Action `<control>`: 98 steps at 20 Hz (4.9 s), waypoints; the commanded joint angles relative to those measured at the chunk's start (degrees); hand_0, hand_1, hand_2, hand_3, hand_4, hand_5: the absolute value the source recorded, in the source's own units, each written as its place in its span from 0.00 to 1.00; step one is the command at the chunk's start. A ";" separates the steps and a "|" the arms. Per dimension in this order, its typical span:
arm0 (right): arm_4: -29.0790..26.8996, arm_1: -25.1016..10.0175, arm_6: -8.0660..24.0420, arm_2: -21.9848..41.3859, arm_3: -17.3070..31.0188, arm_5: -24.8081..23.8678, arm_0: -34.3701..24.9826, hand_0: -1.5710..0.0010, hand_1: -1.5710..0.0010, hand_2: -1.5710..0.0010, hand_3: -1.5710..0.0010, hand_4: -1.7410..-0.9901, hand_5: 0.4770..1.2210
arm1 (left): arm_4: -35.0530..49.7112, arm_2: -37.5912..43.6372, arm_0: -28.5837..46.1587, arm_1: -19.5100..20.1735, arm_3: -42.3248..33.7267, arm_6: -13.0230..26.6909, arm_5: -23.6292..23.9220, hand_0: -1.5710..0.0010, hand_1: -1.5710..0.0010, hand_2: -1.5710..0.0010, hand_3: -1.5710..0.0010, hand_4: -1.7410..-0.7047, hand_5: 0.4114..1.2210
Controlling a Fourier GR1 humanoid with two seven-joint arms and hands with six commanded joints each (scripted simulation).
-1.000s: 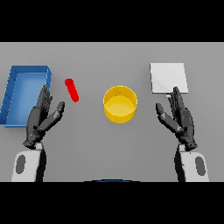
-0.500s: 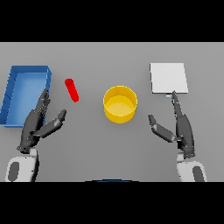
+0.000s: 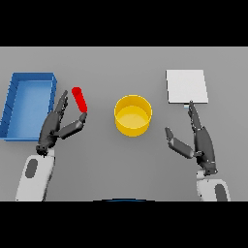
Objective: Pick up the red beaker and tilt it to pour out 1 green nut into yellow bowl. Pick up the yellow bowl and place it on the metallic measuring scale.
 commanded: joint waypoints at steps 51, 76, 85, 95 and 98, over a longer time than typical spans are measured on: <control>1.65 -1.18 -0.40 -0.24 -1.00 -0.72 1.36 1.00 1.00 1.00 1.00 0.65 0.26 | -6.47 -4.23 -26.49 2.12 19.36 0.41 5.16 0.00 0.00 0.00 0.01 0.01 0.88; -0.90 0.85 0.01 -0.35 -2.26 -0.25 3.06 1.00 1.00 1.00 1.00 0.60 0.26 | -41.26 -41.53 -47.79 13.69 21.38 11.50 -12.58 0.00 0.00 0.00 0.15 0.03 0.99; -2.00 0.81 -0.27 -1.36 -1.53 -0.31 2.35 1.00 1.00 1.00 1.00 0.60 0.21 | -49.25 -55.17 -55.50 12.39 27.28 5.95 -18.03 0.00 0.00 0.00 0.02 0.00 1.00; 1.98 1.58 0.35 -0.09 -0.75 -2.79 2.57 1.00 1.00 1.00 1.00 0.69 0.14 | -54.76 -65.22 -63.63 10.91 32.77 1.41 -20.20 0.00 0.00 0.00 0.00 0.01 1.00; 2.07 1.36 0.09 -0.15 -1.05 -2.80 2.37 1.00 1.00 1.00 1.00 0.71 0.15 | -56.38 -68.18 -65.97 9.90 34.14 -0.08 -19.55 0.00 0.00 0.00 0.00 0.01 1.00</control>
